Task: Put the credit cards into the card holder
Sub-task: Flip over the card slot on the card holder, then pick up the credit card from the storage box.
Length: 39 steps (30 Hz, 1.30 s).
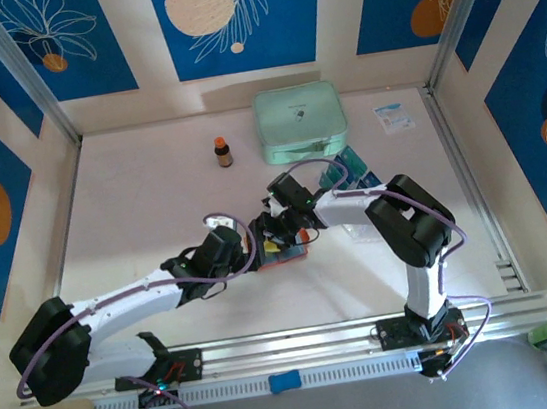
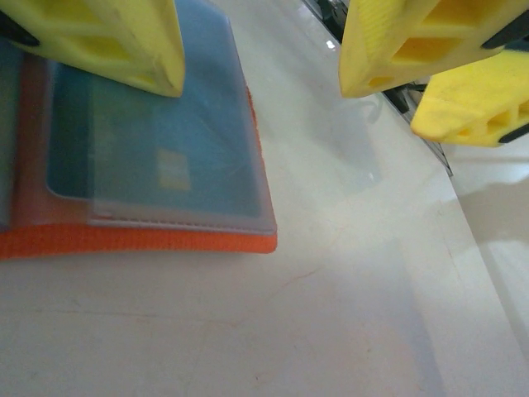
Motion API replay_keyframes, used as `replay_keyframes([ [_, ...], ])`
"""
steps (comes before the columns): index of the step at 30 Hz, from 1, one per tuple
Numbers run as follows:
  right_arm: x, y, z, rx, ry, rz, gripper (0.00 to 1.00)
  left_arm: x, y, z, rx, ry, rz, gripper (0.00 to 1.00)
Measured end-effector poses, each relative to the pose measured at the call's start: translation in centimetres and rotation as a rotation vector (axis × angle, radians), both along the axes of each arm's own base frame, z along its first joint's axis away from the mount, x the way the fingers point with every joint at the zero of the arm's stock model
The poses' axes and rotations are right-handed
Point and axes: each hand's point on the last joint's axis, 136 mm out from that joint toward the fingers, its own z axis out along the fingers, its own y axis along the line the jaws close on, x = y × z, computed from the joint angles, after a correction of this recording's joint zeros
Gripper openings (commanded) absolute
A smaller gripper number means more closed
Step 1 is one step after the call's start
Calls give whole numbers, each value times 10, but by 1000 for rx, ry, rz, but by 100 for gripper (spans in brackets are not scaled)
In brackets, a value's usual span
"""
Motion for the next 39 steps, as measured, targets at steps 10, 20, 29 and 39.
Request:
replay_keyframes([
  [10,2,-3,2,-2,1,-38,52,-4,9,-36,86,58,9,100],
  [20,5,-2,15,22,-24,-48,52,-6,15,-55,138,81,20,100],
  [29,34,-48,60,-19,-158,-112,52,-5,16,-57,140,78,23,100],
  [39,91,-150,82,-427,-367,-168,47,-5,16,-57,137,75,23,100],
])
